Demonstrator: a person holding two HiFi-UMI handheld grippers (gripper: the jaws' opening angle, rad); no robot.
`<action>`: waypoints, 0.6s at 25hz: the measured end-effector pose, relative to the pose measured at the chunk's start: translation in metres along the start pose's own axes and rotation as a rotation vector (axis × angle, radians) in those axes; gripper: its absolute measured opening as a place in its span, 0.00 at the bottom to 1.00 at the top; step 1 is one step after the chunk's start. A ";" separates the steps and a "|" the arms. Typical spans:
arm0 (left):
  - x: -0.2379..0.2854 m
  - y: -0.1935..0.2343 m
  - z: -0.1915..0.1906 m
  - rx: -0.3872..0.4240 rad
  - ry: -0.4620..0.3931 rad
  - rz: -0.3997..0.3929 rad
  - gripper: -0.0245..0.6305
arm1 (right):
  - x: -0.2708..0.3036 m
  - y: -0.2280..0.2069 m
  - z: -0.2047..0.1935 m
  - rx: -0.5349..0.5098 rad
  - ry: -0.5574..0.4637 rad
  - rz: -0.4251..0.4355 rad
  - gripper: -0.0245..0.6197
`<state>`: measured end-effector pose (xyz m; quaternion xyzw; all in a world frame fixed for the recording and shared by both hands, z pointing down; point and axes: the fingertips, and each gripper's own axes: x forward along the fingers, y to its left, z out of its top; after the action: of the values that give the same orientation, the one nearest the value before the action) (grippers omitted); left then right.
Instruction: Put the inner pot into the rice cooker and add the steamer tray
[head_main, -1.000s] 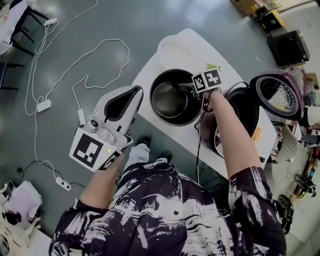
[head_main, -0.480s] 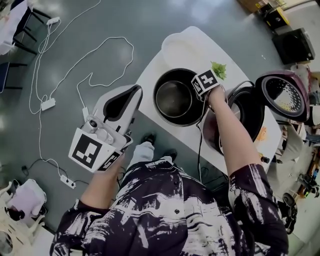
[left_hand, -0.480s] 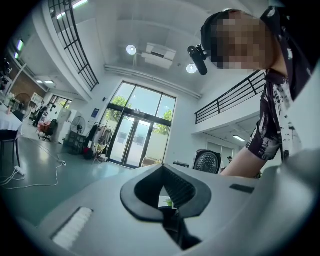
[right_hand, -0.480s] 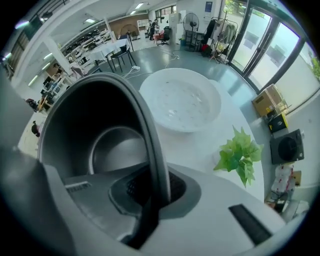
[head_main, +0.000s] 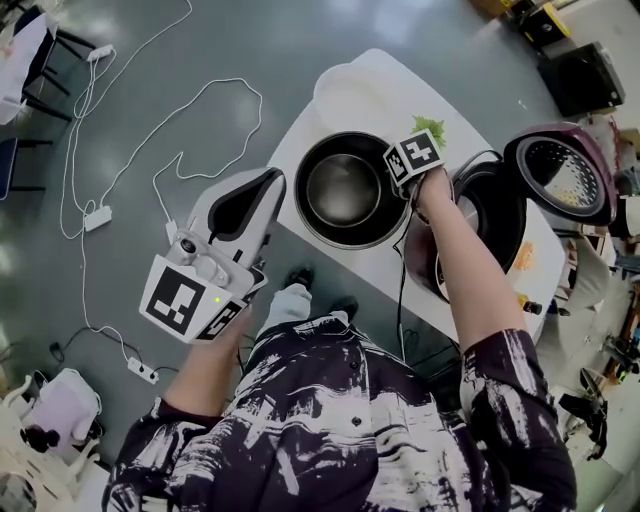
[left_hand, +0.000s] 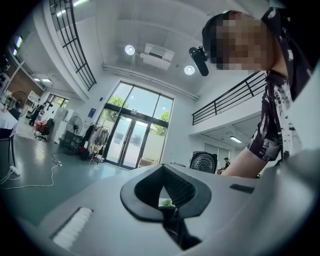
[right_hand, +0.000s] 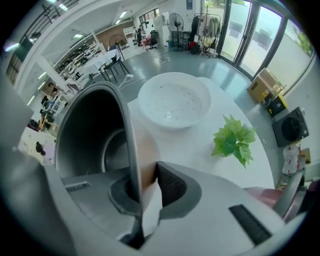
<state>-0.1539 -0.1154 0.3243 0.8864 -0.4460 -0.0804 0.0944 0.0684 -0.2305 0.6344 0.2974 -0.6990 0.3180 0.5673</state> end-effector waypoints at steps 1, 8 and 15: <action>0.001 -0.002 0.001 0.001 -0.002 -0.008 0.04 | -0.004 0.000 0.001 0.007 -0.008 0.000 0.04; 0.009 -0.021 0.014 0.016 -0.027 -0.067 0.04 | -0.040 0.007 0.005 0.088 -0.089 0.050 0.04; 0.029 -0.052 0.047 0.048 -0.081 -0.167 0.04 | -0.138 -0.008 0.009 0.178 -0.214 0.071 0.04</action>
<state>-0.1073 -0.1132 0.2646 0.9186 -0.3756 -0.1129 0.0480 0.0937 -0.2346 0.4981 0.3538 -0.7348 0.3649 0.4492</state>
